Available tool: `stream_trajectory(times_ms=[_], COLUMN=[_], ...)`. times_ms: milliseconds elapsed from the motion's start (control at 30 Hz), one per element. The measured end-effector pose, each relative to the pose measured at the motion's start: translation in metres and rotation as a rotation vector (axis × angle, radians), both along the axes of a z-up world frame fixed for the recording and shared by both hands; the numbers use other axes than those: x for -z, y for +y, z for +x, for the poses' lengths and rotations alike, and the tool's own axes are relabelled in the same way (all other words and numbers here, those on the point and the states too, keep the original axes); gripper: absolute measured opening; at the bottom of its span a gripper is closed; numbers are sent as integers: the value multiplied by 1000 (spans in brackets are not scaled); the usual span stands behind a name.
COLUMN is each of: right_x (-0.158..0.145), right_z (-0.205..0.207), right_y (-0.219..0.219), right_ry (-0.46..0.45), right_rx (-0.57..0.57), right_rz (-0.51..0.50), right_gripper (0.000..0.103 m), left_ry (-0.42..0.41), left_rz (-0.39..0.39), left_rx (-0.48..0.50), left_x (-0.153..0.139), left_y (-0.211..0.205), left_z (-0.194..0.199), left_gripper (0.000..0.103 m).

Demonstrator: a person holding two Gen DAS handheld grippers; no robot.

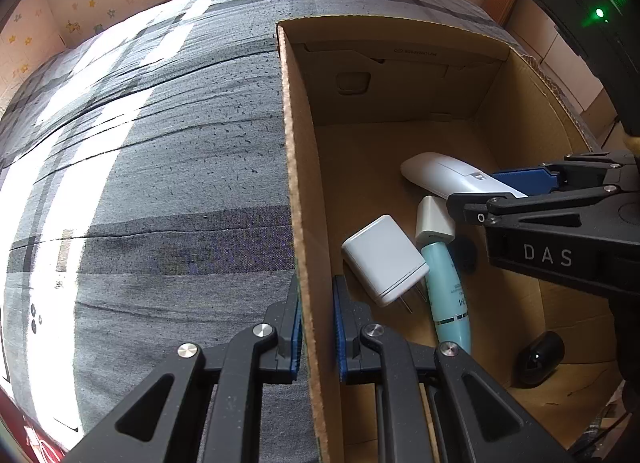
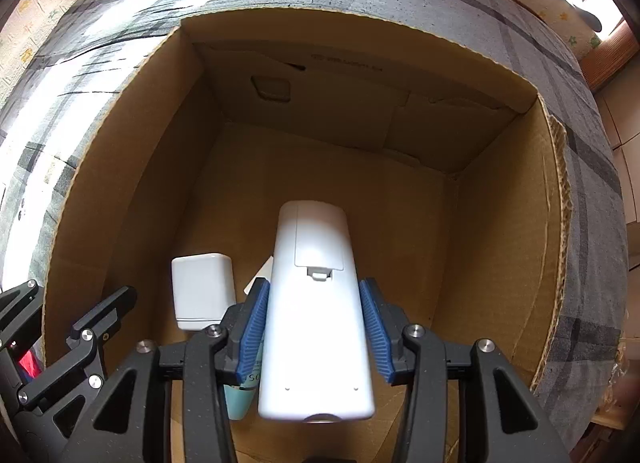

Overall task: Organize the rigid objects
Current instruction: 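Open the right gripper to release the remote in the box, then move the right gripper back to the brass keychain on the bed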

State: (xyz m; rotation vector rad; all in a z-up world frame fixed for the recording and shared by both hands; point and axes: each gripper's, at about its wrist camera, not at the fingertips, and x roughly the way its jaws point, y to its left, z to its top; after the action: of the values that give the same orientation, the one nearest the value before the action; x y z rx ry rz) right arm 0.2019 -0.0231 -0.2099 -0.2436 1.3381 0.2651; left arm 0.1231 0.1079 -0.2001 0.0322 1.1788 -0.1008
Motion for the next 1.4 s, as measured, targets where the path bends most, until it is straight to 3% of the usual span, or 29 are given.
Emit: stream_trajectory(times_ms=[600, 633, 700, 833, 967, 1400], right_x=[-37, -41, -48, -61, -73, -95], right_z=[-7, -9, -12, -14, -17, -23], right_y=[-1, -1, -1, -3, -11, -57], right_ry=[-75, -85, -101, -114, -127, -166], right_rx=[-20, -23, -25, -18, -9, 56], right_rz=[34, 29, 26, 29, 39, 45], right_gripper=[58, 60, 74, 78, 99, 102], left_ry=[2, 2, 1, 2, 2, 2], left_rz=[15, 16, 19, 20, 21, 29], left_rx=[3, 4, 4, 4, 3, 3], left_x=[4, 4, 4, 5, 5, 6], left_y=[-8, -8, -8, -9, -8, -10], left_z=[0, 0, 0, 0, 0, -1], left_gripper=[14, 14, 14, 14, 14, 14])
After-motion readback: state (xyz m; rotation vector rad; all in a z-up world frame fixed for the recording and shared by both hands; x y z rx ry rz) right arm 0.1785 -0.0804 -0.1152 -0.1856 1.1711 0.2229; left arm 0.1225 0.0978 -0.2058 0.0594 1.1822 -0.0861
